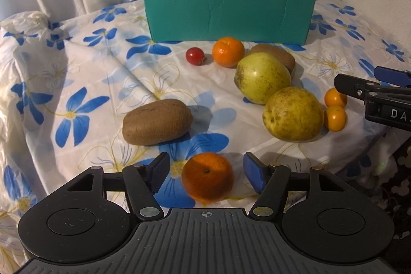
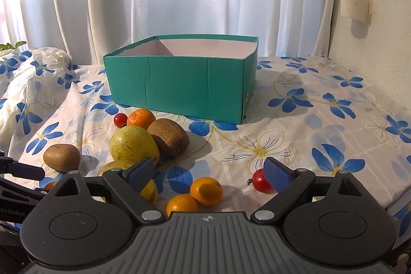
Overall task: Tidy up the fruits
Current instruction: 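Grasp the mandarin with the left tool while the right tool grasps a red cherry tomato, then carry both fruits over the teal box and open both tools to drop them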
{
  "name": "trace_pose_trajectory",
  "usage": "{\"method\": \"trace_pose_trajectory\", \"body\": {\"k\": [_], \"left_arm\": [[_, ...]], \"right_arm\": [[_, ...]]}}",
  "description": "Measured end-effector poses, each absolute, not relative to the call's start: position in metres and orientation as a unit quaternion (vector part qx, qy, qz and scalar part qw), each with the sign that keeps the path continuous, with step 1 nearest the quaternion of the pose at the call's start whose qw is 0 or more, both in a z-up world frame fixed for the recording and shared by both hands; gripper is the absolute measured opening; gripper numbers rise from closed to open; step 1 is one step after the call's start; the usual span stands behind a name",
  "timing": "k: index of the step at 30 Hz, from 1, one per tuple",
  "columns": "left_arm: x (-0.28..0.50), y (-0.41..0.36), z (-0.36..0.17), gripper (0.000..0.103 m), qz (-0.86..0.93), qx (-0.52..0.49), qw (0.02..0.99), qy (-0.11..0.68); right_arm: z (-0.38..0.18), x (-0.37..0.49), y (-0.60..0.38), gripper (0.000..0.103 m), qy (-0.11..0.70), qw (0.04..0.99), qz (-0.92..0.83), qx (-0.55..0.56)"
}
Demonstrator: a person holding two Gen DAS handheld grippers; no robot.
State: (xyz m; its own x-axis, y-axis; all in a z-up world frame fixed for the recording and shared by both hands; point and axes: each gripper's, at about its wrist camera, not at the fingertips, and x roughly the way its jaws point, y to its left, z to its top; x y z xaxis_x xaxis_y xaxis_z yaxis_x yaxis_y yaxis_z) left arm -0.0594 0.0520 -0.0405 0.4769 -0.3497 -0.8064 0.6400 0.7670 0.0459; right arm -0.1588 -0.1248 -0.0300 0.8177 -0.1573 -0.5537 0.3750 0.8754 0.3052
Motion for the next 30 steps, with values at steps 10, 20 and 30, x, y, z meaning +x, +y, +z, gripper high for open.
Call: {"method": "trace_pose_trajectory", "body": {"k": [10, 20, 30], "left_arm": [[-0.060, 0.055, -0.057, 0.052, -0.306, 0.173, 0.838, 0.417], [-0.062, 0.055, -0.056, 0.049, -0.306, 0.171, 0.840, 0.414], [-0.058, 0.054, -0.047, 0.049, -0.302, 0.165, 0.845, 0.409]], "right_arm": [[-0.050, -0.148, -0.135, 0.063, 0.279, 0.917, -0.174, 0.225], [-0.080, -0.134, -0.158, 0.039, 0.301, 0.900, -0.219, 0.229], [-0.087, -0.134, -0.162, 0.030, 0.290, 0.906, -0.229, 0.209]]}}
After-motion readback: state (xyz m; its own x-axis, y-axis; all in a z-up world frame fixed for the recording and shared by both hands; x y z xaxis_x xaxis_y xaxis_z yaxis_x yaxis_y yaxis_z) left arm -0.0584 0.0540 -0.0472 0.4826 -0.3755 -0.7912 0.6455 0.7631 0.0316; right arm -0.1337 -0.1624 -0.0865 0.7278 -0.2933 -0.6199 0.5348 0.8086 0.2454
